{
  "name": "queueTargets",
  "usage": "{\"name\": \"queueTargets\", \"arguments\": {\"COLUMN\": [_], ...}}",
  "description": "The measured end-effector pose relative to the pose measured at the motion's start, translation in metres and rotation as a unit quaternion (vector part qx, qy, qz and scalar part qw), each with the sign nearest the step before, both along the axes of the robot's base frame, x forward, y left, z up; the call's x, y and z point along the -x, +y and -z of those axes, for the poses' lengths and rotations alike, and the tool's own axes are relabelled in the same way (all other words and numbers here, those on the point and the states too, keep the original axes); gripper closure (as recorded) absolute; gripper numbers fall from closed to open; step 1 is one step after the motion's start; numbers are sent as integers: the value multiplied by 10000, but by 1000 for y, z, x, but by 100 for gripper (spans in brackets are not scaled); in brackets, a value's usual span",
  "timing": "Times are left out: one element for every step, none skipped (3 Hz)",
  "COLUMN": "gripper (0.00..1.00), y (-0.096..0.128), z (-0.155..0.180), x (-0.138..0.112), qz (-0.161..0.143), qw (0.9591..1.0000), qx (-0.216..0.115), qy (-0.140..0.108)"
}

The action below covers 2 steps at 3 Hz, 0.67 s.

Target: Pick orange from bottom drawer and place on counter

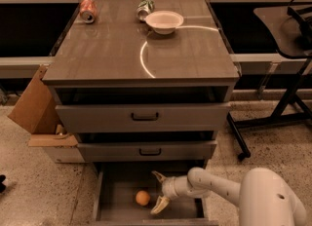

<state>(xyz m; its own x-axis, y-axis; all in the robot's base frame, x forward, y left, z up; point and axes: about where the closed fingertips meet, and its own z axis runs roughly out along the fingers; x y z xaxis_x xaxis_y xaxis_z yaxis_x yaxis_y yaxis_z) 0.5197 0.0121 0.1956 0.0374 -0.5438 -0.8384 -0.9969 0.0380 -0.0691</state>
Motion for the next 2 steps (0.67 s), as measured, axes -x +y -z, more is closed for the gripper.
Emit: {"name": "queueTargets", "arguments": {"gripper": [0,0], "y": [7,21], "z": [13,36], "x": [-6,-6], "qz": [29,-10], "qw": [10000,9998], "qx": [3,-181], "qy": [-9,-43]}}
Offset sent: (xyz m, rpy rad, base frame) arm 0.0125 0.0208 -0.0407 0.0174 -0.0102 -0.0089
